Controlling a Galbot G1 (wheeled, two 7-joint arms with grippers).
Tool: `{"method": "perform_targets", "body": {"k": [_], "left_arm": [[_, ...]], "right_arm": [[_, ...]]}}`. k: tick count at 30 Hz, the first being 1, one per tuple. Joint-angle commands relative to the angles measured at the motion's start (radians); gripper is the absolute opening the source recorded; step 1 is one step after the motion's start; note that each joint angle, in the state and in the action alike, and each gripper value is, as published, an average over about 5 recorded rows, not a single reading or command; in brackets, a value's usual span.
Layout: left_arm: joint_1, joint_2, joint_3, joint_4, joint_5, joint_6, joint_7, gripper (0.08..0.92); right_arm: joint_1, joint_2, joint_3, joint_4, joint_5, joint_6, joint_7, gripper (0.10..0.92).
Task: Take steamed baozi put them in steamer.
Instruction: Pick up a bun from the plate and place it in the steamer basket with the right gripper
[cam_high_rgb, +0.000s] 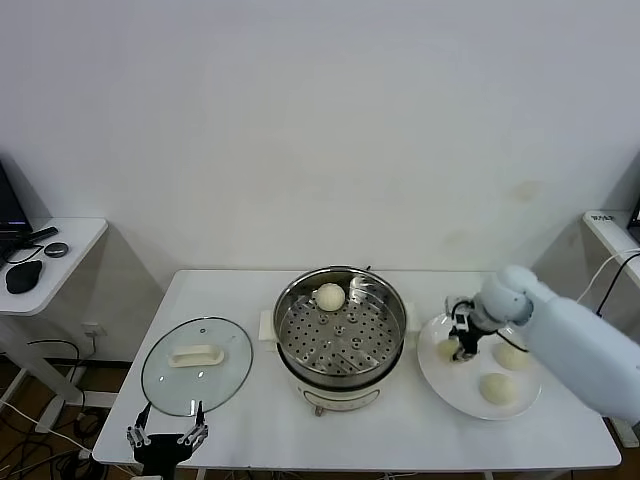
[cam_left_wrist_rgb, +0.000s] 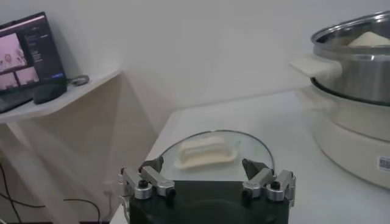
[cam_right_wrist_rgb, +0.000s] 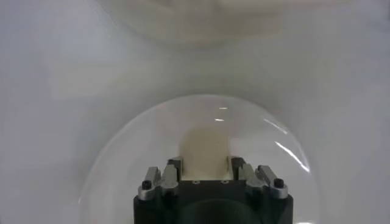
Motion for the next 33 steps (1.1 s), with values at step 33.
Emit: {"method": "perform_targets", "body": {"k": [33], "left_arm": [[0.016, 0.006, 0.037, -0.102, 0.006, -0.003, -0.010, 0.823]], "right_arm": [[0.629, 0.667, -0.653, -0.120, 0.443, -0.217, 0.048, 0.501]]}}
